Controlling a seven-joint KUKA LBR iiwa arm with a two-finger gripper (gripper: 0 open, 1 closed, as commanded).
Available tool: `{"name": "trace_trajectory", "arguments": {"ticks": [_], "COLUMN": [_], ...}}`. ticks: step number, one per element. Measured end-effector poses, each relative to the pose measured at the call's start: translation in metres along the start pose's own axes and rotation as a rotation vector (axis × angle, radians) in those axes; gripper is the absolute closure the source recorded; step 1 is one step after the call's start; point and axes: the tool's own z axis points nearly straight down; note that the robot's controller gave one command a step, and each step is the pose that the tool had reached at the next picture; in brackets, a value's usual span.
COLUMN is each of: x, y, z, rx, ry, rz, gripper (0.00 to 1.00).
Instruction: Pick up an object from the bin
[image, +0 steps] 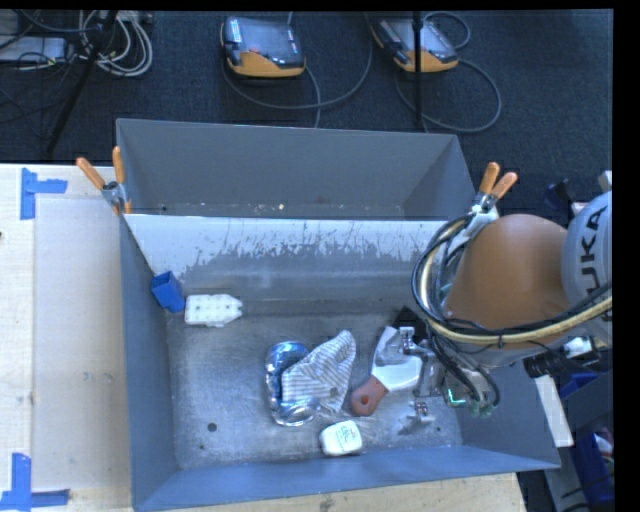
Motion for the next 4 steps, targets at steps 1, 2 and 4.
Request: {"name": "trace_trajectory", "arguments": {"ticks": [1,2,4], "x": [-0.002,-0.03,-0.053], "y": [0.0,0.014,0.007], "z": [-0.003,0.107,-0.092], "rx": [0.0,0.0,0.0], "ry": [-0.007,0.024,-0.007], "rz": [-0.001,-0.076,-0.027], "gripper": [0.0,1.0,1.0]}}
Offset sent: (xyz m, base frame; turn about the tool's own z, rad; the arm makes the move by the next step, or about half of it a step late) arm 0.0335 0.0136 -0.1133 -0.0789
